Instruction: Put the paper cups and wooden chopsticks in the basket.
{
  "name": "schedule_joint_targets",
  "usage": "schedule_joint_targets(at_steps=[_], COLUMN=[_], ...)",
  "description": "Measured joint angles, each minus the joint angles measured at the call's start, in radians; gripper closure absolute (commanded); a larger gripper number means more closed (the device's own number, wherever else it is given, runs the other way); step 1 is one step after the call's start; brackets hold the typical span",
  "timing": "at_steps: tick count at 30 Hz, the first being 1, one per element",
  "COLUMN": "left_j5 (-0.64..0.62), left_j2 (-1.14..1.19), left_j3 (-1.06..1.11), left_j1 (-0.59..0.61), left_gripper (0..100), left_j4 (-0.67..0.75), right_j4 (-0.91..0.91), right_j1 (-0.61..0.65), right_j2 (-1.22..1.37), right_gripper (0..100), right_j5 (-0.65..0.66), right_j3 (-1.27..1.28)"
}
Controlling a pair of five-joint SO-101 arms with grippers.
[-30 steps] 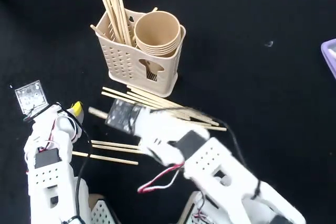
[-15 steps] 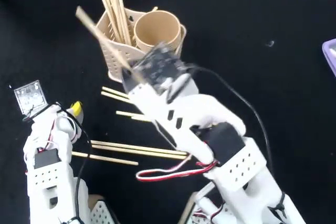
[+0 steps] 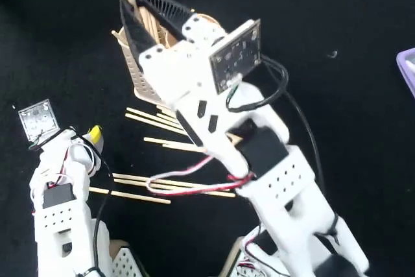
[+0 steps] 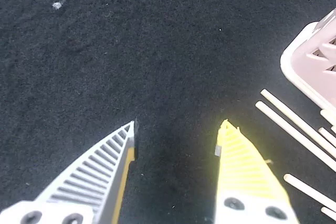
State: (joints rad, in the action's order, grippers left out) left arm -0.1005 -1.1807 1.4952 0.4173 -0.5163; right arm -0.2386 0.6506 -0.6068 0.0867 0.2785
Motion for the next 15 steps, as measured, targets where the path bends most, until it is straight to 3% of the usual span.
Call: schedule_joint_targets(at_steps=[8,15], left_j5=[0.000,0.000], left_j2=[0.000,0.000], left_j3=[0.000,0.000], left_j1=[0.000,0.000], left_gripper=[75,75], left_j4=[0.000,0.000], right_j4=[0.114,0.123], right_j1=[-0.104,-0.115], right_j2=[0.252,0.425], right_gripper=[98.8,98.8], right_j5=[-0.006,-0.006], right_j3=[-0.169,-0.270])
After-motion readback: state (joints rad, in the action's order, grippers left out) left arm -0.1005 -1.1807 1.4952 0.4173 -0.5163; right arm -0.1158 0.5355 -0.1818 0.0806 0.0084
